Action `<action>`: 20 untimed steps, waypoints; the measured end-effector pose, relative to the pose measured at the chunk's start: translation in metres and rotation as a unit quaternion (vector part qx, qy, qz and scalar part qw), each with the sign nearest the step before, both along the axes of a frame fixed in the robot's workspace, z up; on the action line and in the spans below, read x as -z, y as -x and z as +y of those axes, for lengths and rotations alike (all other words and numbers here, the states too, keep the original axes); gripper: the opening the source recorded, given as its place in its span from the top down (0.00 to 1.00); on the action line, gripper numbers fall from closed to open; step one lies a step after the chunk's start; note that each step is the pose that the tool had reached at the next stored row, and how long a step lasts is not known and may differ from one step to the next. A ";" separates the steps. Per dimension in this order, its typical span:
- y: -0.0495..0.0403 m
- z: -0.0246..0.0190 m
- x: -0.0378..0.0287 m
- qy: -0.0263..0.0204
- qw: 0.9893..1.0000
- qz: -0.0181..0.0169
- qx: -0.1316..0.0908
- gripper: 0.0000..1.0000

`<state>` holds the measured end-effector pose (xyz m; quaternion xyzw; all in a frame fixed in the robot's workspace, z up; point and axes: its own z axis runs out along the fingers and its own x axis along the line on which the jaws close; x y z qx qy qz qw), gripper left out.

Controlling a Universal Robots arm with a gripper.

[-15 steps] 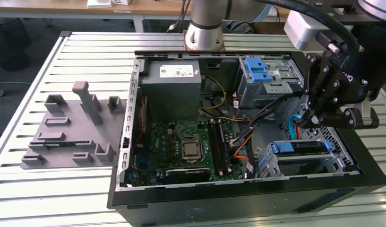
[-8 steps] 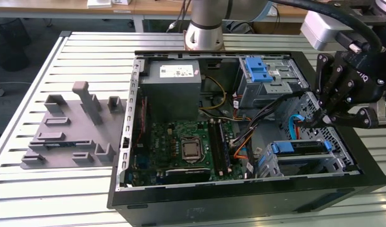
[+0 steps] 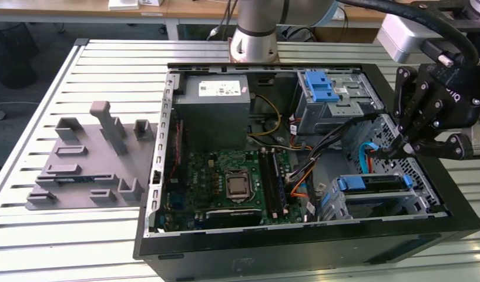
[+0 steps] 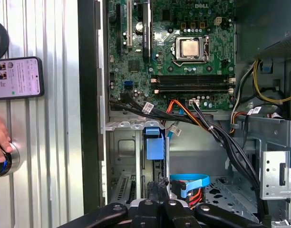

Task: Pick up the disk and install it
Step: 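Insert the first disk wire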

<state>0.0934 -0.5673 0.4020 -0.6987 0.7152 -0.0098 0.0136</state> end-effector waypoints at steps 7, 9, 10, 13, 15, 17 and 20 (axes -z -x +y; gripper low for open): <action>-0.0009 0.0000 0.0001 0.000 1.000 0.000 0.000 0.89; -0.0036 0.0000 0.0008 0.000 1.000 0.000 0.000 0.89; -0.0057 0.0003 0.0011 0.001 1.000 0.000 0.000 0.89; -0.0143 0.0021 0.0034 0.002 1.000 0.000 0.000 0.89; -0.0185 0.0039 0.0051 0.002 1.000 0.000 0.000 0.89; -0.0210 0.0060 0.0068 0.002 1.000 0.000 0.000 0.89; -0.0241 0.0110 0.0095 0.002 1.000 0.000 0.000 0.89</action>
